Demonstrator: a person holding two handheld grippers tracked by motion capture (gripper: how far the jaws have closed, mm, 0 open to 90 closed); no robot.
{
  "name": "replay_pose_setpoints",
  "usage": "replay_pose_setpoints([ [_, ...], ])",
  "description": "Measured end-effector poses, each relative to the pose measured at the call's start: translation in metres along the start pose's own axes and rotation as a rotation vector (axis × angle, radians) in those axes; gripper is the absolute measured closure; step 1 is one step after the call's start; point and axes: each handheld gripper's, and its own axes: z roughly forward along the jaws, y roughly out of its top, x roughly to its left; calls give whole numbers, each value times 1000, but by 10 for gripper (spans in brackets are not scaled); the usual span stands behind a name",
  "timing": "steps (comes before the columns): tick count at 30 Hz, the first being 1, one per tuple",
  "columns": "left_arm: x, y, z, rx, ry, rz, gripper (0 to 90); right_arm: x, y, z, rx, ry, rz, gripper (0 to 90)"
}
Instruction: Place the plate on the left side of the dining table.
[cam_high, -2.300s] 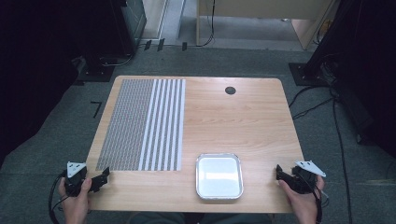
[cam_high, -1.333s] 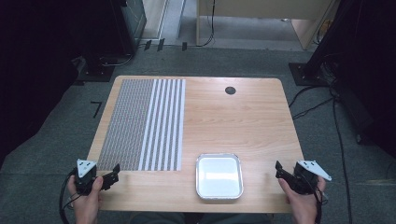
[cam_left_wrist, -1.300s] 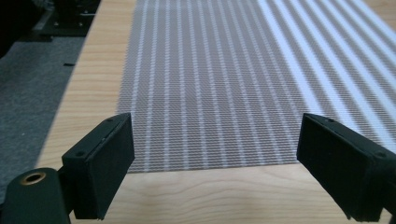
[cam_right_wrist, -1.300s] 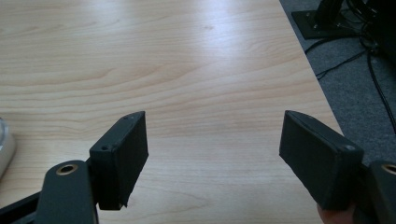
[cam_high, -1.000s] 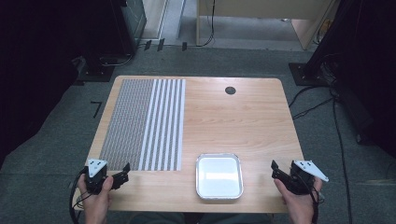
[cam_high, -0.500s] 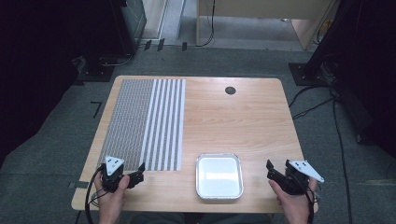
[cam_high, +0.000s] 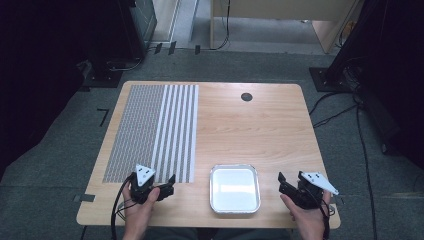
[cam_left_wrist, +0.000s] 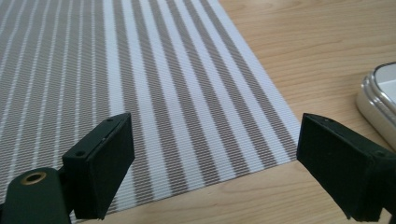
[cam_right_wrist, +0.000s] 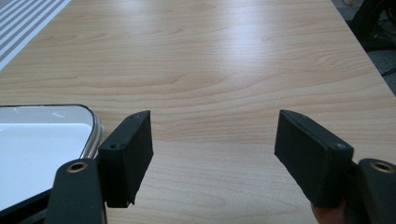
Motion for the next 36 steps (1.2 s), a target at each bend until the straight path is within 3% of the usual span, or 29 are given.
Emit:
replay_pose_setpoints([
  [12,-33,8,16,-5,-57,-8,129,8,-1,-1,0,30,3,315],
  [21,-57,9,24,8,-85,11,134,17,-2,0,-13,45,-5,364],
  [36,-77,10,29,6,-124,20,140,33,-6,3,-19,71,-25,439],
])
